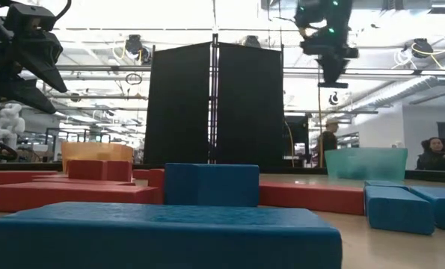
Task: Sort blocks
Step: Put the blue block into the blue bin
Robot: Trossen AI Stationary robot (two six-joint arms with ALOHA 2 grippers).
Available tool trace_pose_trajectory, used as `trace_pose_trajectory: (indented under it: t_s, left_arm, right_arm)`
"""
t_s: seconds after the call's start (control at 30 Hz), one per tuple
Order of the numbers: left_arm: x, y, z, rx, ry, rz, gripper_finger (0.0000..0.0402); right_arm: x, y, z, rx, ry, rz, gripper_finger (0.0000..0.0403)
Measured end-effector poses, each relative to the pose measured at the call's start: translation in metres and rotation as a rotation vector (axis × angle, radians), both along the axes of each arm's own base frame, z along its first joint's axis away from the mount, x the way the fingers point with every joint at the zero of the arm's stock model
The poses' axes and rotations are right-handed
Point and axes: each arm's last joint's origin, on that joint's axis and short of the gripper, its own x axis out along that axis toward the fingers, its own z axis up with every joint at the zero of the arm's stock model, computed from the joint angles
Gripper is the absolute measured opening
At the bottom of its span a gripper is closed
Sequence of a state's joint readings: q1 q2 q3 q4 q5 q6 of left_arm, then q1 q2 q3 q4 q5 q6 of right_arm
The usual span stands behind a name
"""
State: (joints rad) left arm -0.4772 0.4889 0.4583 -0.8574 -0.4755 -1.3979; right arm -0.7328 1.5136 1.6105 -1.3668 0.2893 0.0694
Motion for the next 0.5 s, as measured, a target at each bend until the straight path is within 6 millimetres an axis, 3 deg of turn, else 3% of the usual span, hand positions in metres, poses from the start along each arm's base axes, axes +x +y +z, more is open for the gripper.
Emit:
trace_pose_trajectory:
  t_s: [0.2,0.5]
  left_arm:
    - [0.0,0.0,0.0,0.0,0.0,0.0,0.0228]
    - [0.0,0.001,0.0,0.021,-0.011,0.022,0.0228]
  right_arm:
    - [-0.036,0.005,-0.035,0.049,0.035,-0.083,0.0061]
    - [-0.06,0.013,-0.07,0.09,-0.06,-0.138,0.0061]
